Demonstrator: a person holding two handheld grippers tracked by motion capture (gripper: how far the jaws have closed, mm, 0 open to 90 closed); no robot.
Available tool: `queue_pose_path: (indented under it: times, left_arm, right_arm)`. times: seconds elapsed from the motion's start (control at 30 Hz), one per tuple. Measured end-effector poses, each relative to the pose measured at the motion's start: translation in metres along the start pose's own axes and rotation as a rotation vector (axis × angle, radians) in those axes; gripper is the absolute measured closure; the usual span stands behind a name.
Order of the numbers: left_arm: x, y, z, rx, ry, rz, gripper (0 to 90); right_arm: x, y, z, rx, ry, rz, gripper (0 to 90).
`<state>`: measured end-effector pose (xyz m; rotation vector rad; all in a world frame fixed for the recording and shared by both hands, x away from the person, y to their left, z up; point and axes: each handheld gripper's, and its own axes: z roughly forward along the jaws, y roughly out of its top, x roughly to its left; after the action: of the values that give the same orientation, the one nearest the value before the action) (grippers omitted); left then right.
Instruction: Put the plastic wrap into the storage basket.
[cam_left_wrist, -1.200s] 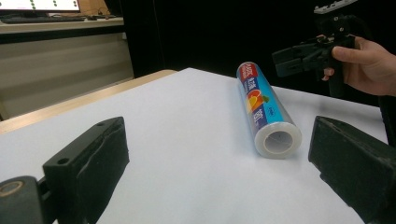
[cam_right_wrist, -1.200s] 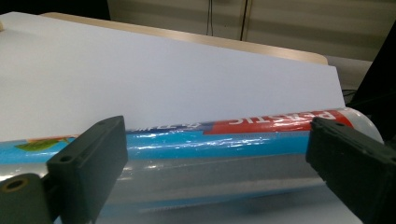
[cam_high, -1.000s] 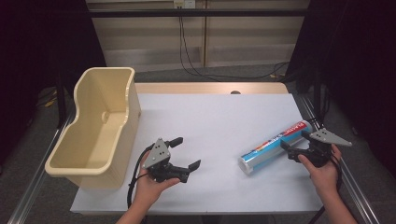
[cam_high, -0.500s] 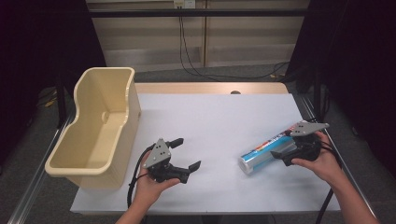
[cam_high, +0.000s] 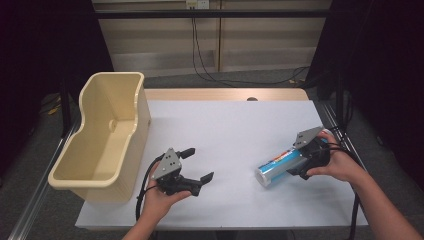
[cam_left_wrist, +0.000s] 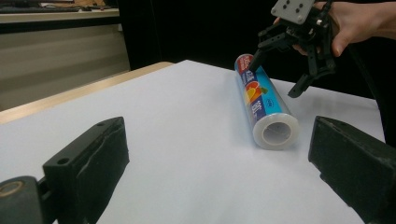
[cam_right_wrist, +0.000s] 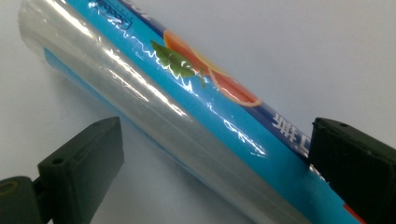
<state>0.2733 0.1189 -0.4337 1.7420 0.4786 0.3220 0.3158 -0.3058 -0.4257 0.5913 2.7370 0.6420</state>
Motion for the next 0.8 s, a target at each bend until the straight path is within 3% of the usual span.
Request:
queue_pose_path:
  times: [0.17, 0.23, 0.37, 0.47, 0.5, 0.7, 0.73, 0.8]
  left_arm:
    - [0.0, 0.0, 0.0, 0.006, -0.004, 0.001, 4.8]
    - [0.001, 0.0, 0.0, 0.008, -0.002, 0.003, 4.8]
    - [0.002, 0.0, -0.003, 0.007, 0.004, 0.003, 4.8]
    - [0.003, 0.0, -0.005, 0.004, 0.008, 0.001, 4.8]
    - [0.004, 0.0, -0.005, 0.004, 0.008, 0.0, 4.8]
    - [0.006, 0.001, -0.011, 0.003, 0.018, -0.005, 4.9]
    - [0.006, 0.001, -0.012, 0.001, 0.021, -0.002, 4.9]
    - [0.006, 0.002, -0.015, 0.001, 0.025, 0.003, 4.9]
  right_arm:
    - [0.003, 0.008, 0.012, 0.039, 0.012, -0.128, 1.1]
    - [0.005, 0.015, 0.023, 0.079, 0.053, -0.206, 1.4]
    - [0.01, 0.023, 0.034, 0.117, 0.076, -0.325, 9.2]
    - [0.013, 0.026, 0.037, 0.131, 0.067, -0.366, 12.4]
    - [0.016, 0.029, 0.037, 0.12, 0.071, -0.413, 17.2]
    - [0.027, 0.045, 0.041, 0.122, 0.092, -0.446, 23.2]
    - [0.032, 0.055, 0.045, 0.108, 0.119, -0.431, 24.9]
    - [0.033, 0.059, 0.047, 0.098, 0.129, -0.442, 25.5]
